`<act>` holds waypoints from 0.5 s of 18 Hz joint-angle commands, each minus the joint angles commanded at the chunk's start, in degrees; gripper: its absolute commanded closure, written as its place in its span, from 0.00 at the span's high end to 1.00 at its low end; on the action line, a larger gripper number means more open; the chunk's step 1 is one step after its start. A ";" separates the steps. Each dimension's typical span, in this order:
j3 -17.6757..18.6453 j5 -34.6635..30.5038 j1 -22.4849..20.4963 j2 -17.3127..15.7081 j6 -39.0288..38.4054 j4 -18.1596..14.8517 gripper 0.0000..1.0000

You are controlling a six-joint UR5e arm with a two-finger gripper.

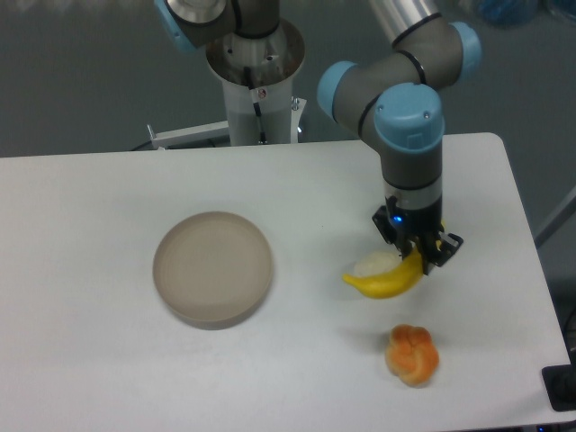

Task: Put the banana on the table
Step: 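Lift the yellow banana with the gripper and carry it up past the garlic, then move the held banana toward the round dish and lower it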

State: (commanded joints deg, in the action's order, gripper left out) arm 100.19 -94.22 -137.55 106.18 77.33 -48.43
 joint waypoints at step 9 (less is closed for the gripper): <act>0.81 0.35 0.62 -0.27 -10.54 0.18 0.38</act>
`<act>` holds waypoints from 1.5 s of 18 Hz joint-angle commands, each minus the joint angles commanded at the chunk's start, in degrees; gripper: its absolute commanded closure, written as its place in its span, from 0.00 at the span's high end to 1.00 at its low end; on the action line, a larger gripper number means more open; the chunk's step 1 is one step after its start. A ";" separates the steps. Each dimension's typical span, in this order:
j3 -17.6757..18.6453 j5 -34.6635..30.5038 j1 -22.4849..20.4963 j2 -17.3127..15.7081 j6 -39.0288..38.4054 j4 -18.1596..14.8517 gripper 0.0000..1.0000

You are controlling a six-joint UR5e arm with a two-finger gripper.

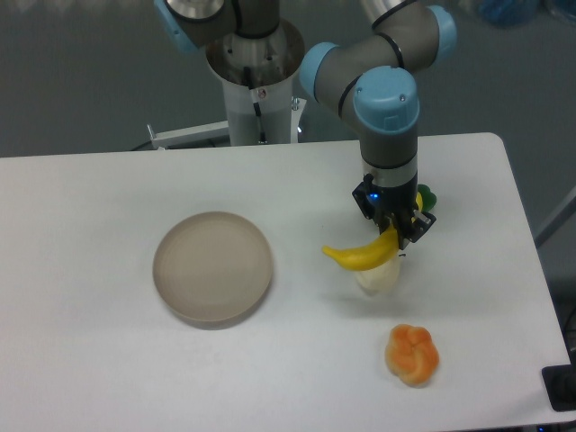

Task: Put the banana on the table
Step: 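Move the held banana toward the round dish and lower it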

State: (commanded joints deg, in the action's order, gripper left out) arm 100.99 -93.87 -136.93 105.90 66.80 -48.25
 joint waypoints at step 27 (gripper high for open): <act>-13.98 0.70 10.98 18.46 -0.79 3.87 0.38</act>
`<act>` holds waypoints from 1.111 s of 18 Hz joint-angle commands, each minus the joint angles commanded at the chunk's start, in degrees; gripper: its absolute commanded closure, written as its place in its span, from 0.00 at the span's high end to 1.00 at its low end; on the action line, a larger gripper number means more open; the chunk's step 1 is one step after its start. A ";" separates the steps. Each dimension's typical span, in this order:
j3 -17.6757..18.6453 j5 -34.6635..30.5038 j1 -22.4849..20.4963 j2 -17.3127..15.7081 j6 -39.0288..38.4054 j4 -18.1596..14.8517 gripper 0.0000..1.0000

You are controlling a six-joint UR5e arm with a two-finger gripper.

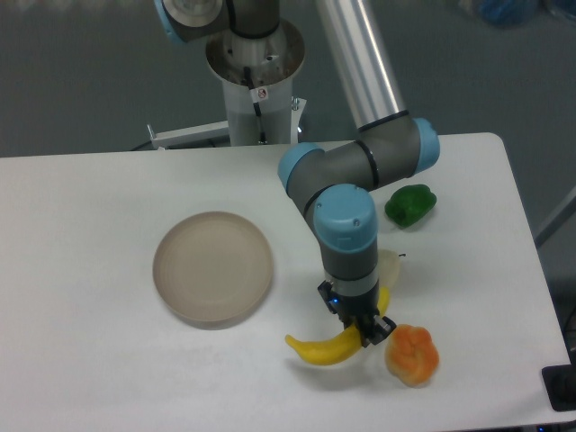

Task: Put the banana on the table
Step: 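Move the held banana toward the round dish and lower it, then lower the banana onto the table beside the dish and open the gripper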

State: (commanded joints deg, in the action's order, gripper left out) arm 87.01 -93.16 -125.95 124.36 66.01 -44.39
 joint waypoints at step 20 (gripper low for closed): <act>4.48 0.18 1.93 0.88 -11.34 0.18 0.39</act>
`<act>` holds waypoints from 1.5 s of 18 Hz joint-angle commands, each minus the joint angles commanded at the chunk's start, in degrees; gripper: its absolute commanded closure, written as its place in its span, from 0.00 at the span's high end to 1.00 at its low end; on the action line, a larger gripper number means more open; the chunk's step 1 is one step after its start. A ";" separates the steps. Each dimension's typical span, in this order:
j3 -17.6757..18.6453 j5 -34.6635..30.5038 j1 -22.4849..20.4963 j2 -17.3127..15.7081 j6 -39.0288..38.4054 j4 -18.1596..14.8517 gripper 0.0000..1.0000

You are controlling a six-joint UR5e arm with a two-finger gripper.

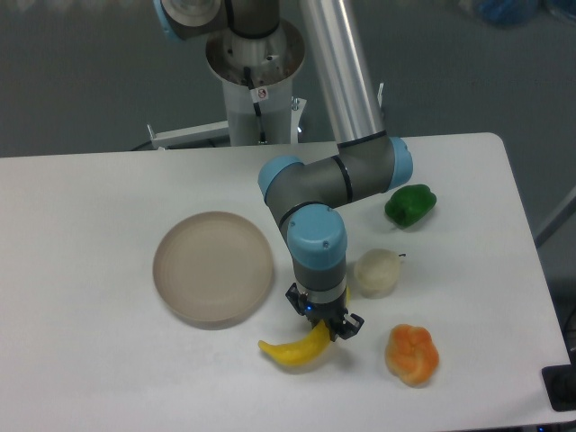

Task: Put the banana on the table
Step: 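Lower the banana onto the table beside the dish and open the gripper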

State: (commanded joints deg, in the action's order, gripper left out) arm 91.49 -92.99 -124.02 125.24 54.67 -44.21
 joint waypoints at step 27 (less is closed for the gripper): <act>-6.84 -0.61 -2.98 -1.76 0.87 -0.18 1.00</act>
State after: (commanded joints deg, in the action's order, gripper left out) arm 84.65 -93.60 -126.99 123.48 55.54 -44.38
